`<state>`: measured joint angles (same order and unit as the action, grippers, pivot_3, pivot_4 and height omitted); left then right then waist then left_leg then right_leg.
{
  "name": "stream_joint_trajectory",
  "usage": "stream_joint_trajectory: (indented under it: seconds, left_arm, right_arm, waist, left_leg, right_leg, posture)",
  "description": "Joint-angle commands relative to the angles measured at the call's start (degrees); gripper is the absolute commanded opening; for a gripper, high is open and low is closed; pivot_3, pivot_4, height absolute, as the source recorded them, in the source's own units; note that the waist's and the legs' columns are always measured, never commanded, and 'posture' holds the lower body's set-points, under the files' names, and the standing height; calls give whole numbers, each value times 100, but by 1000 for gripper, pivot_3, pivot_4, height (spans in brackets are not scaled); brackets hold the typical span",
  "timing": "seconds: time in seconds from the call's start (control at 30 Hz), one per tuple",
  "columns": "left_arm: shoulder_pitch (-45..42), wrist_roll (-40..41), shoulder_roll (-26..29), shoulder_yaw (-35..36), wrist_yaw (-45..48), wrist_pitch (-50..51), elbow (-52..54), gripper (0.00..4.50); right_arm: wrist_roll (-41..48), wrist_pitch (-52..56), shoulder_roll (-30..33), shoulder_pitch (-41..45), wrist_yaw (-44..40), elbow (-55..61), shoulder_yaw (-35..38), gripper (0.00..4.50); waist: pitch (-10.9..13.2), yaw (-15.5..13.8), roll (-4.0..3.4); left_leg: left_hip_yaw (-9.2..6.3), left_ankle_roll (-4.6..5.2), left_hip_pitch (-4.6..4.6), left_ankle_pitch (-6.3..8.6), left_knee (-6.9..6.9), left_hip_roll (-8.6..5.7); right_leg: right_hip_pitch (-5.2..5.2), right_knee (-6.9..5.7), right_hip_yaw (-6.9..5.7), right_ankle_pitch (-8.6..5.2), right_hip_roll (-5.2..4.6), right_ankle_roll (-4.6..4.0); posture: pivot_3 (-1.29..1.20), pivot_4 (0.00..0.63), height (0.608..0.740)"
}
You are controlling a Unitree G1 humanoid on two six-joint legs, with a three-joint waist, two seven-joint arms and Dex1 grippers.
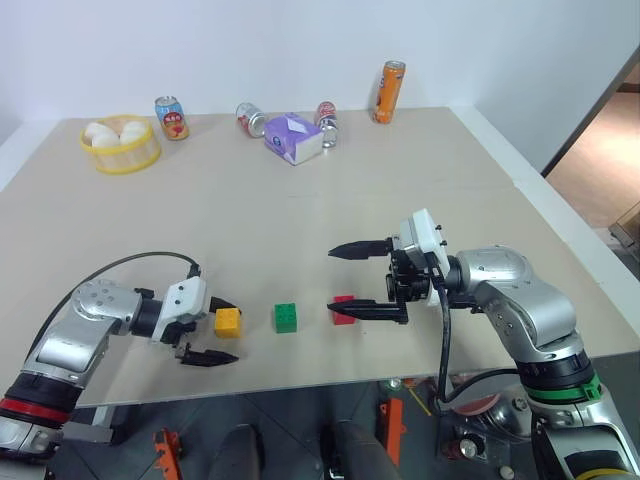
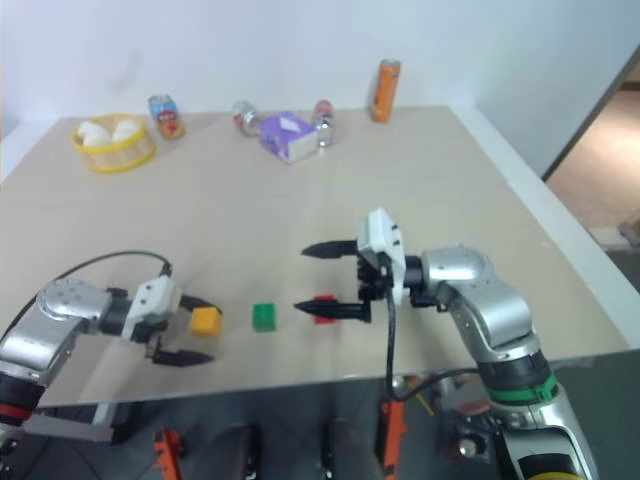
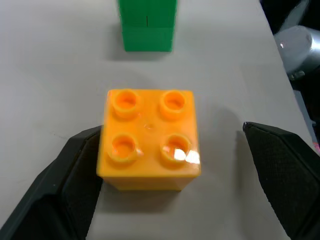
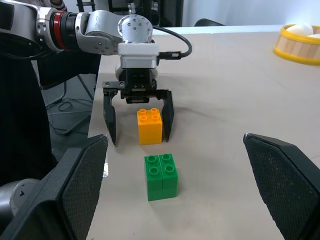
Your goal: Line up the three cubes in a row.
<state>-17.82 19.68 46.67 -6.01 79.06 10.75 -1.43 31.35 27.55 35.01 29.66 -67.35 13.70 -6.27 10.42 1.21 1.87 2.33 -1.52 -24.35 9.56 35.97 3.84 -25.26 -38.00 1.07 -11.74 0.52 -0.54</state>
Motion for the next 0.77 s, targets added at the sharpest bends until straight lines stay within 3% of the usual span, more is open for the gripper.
stream_joint_trajectory:
  seconds: [0.03, 0.17, 0.3, 0.37, 0.47, 0.6, 0.77]
  left_arm:
    - [-294, 966, 31, 654, -352, 1038, 880, 4418]
    - [-487, 2191, -250, 1483, -1425, 2345, 1442, 4418]
    - [-627, 2878, -1073, 2433, -3408, 2936, 1541, 4418]
    - [-733, 2331, -1669, 2790, -4812, 2542, 1409, 4418]
    - [-507, 788, -2359, 2897, -6584, 1406, 1166, 4418]
    - [213, -706, -2938, 2372, -7663, 312, 994, 4418]
    - [428, -1209, -3230, 2220, -8004, -175, 588, 4418]
  right_arm:
    - [341, 100, -29, -1, 60, 95, 328, 4500]
    - [731, 294, -204, -112, 414, 141, 680, 4500]
    - [909, 362, -551, -294, 1161, 65, 1118, 4500]
    - [689, 170, -845, -416, 1745, -123, 1290, 4500]
    - [-164, -756, -1547, -499, 3079, -810, 1520, 4500]
    - [-1203, -1761, -2160, -702, 4530, -1476, 1678, 4500]
    - [-1932, -2441, -2562, -937, 5580, -1896, 1688, 4500]
  waist:
    - [0, -1, 1]
    - [0, 2, 1]
    - [0, 4, 1]
    - [-1, 5, 2]
    - [-7, 16, 12]
    - [-8, 14, 12]
    - [-10, -14, 20]
  left_leg:
    - [0, 0, -4, 0, 0, 0]
    - [0, -4, -8, 3, -3, -1]
    - [-7, -4, -9, 10, -7, 0]
    - [-12, -4, -8, 9, -5, 0]
    - [-15, -4, 16, 9, -2, -1]
    - [-8, -7, 24, 6, -5, -16]
    - [3, -10, -1, 3, 2, -21]
  right_leg:
    - [-1, 0, 0, -1, 0, 0]
    - [-1, 0, 4, -8, 3, 19]
    - [0, -1, 4, -7, 7, 42]
    - [1, -4, 3, -6, 12, 45]
    - [20, -5, 9, 4, 17, 45]
    - [15, -4, 46, 23, 19, 46]
    - [-1, -3, 54, 27, 13, 53]
  posture:
    - [0, 150, 740]
    - [0, 150, 740]
    - [0, 150, 740]
    - [0, 150, 740]
    - [0, 150, 740]
    - [0, 150, 740]
    - [0, 150, 740]
